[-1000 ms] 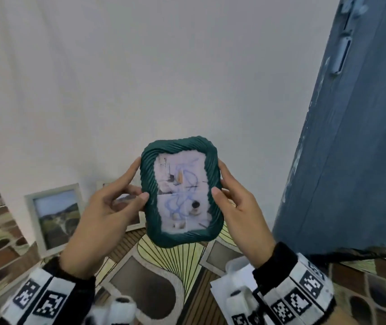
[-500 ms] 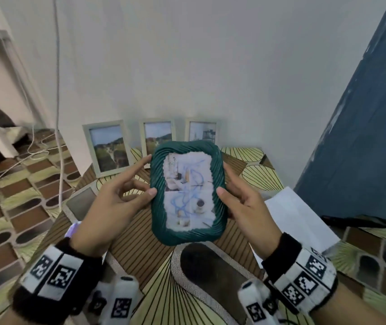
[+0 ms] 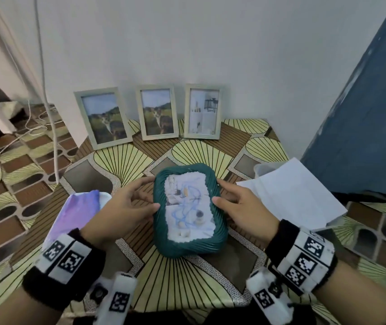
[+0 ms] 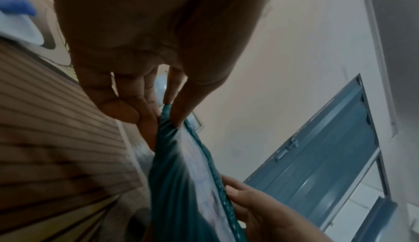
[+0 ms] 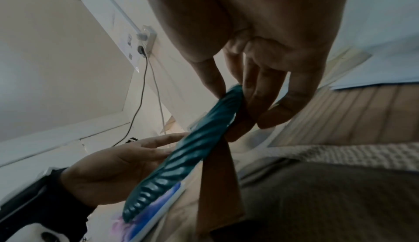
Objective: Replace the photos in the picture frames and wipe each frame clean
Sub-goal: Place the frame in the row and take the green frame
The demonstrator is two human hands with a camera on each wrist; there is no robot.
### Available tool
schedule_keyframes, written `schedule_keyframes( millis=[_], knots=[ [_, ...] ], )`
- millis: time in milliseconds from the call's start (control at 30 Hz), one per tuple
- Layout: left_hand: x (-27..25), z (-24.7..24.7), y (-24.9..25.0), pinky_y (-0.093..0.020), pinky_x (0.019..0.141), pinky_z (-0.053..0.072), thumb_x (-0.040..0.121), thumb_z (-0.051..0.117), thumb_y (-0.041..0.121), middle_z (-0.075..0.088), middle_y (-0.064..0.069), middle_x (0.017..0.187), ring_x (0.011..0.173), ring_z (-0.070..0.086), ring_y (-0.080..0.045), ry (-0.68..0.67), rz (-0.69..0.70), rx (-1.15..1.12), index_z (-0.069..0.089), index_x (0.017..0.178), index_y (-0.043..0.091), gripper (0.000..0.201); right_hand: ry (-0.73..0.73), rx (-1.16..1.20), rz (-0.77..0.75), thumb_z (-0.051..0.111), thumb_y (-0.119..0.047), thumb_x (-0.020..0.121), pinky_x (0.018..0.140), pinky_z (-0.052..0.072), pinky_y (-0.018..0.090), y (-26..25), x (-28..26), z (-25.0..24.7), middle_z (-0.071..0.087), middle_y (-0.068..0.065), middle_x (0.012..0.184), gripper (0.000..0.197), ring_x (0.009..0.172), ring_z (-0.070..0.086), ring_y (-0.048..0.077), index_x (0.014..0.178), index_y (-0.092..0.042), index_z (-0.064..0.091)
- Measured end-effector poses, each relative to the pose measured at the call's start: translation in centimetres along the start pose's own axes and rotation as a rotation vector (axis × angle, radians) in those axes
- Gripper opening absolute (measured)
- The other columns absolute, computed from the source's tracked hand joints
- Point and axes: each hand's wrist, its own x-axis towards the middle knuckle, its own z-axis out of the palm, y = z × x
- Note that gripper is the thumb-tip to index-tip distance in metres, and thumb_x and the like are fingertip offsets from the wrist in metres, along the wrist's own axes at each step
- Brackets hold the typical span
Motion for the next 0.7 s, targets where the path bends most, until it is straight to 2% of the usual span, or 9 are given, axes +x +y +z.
schedule_keyframes(
  millis=[33, 100, 167, 267, 333, 400, 500, 567, 700],
  knots=[
    [0.3, 0.1, -0.2, -0.022, 0.057, 0.055, 0.085, 0.068, -0.004, 0.062, -0.017, 0.102, 0.060, 0.062, -0.013, -0.015, -0.015, 0.062, 0.049, 0.137, 0.023, 0.062, 0.005, -0.048, 0.025, 0.057, -0.016, 0.097, 0.094, 0.053, 0.039, 0.6, 0.3, 0.0, 0.073, 0.002, 0.105, 0.053, 0.100, 0.068, 0.017, 0.147, -0.024, 0.042],
    [0.9, 0.2, -0.7, -0.025, 0.059, 0.053, 0.084, 0.070, -0.002, 0.063, -0.011, 0.109, 0.059, 0.060, -0.011, -0.070, -0.052, 0.168, 0.047, 0.139, 0.025, 0.065, -0.001, -0.111, 0.082, 0.060, -0.018, 0.096, 0.078, 0.054, 0.035, 1.6, 0.7, 0.0, 0.065, 0.000, 0.090, 0.054, 0.085, 0.063, 0.016, 0.146, -0.025, 0.043],
    [1.2, 0.3, -1.0, -0.026, 0.061, 0.052, 0.085, 0.070, 0.000, 0.065, -0.005, 0.112, 0.070, 0.061, -0.015, -0.110, -0.082, 0.231, 0.050, 0.138, 0.022, 0.061, -0.037, -0.171, 0.116, 0.061, -0.016, 0.095, 0.064, 0.054, 0.035, 2.3, 0.9, -0.1, 0.058, 0.004, 0.079, 0.046, 0.074, 0.059, 0.018, 0.138, -0.021, 0.050],
    [1.0, 0.6, -1.2, -0.024, 0.067, 0.054, 0.085, 0.069, -0.001, 0.068, -0.003, 0.115, 0.083, 0.065, -0.016, -0.112, -0.080, 0.236, 0.054, 0.134, 0.019, 0.054, -0.042, -0.220, 0.119, 0.063, -0.015, 0.093, 0.054, 0.052, 0.029, 2.7, 1.0, -0.2, 0.061, 0.002, 0.073, 0.043, 0.064, 0.061, 0.016, 0.134, -0.016, 0.052],
    [0.6, 0.8, -1.3, -0.029, 0.079, 0.056, 0.085, 0.069, -0.002, 0.067, -0.004, 0.120, 0.087, 0.066, -0.017, -0.109, -0.051, 0.240, 0.055, 0.134, 0.017, 0.055, -0.023, -0.224, 0.121, 0.064, -0.016, 0.092, 0.053, 0.050, 0.025, 3.0, 1.1, -0.3, 0.062, 0.000, 0.072, 0.047, 0.061, 0.061, 0.013, 0.137, -0.015, 0.049],
    [0.0, 1.1, -1.2, -0.033, 0.090, 0.056, 0.084, 0.071, -0.001, 0.064, -0.001, 0.124, 0.089, 0.067, -0.015, -0.105, -0.019, 0.287, 0.054, 0.136, 0.018, 0.057, -0.006, -0.209, 0.120, 0.065, -0.016, 0.092, 0.053, 0.050, 0.027, 3.2, 1.0, -0.2, 0.063, 0.000, 0.070, 0.046, 0.060, 0.061, 0.014, 0.136, -0.015, 0.050],
    [-0.8, 1.7, -1.3, -0.035, 0.093, 0.054, 0.083, 0.073, 0.003, 0.062, -0.004, 0.121, 0.098, 0.064, -0.023, -0.077, 0.014, 0.330, 0.056, 0.134, 0.019, 0.056, -0.002, -0.200, 0.104, 0.065, -0.015, 0.092, 0.056, 0.052, 0.031, 3.3, 0.8, -0.2, 0.062, -0.001, 0.068, 0.032, 0.061, 0.061, 0.016, 0.120, -0.027, 0.053],
    [-1.1, 1.9, -1.4, -0.032, 0.091, 0.053, 0.083, 0.073, 0.004, 0.063, -0.008, 0.119, 0.098, 0.064, -0.023, -0.070, 0.031, 0.301, 0.058, 0.132, 0.017, 0.053, 0.001, -0.185, 0.116, 0.064, -0.014, 0.092, 0.057, 0.051, 0.031, 3.2, 0.6, -0.1, 0.061, -0.001, 0.069, 0.029, 0.062, 0.060, 0.016, 0.115, -0.028, 0.052],
    [-1.6, 2.2, -1.4, -0.013, 0.082, 0.048, 0.090, 0.067, 0.018, 0.066, 0.002, 0.115, 0.100, 0.064, -0.003, -0.052, 0.024, 0.198, 0.052, 0.135, 0.028, 0.048, 0.023, -0.082, 0.158, 0.060, -0.011, 0.095, 0.054, 0.049, 0.027, 2.5, 0.2, -0.2, 0.058, 0.003, 0.079, 0.038, 0.060, 0.058, 0.012, 0.131, -0.014, 0.051]
  ],
)
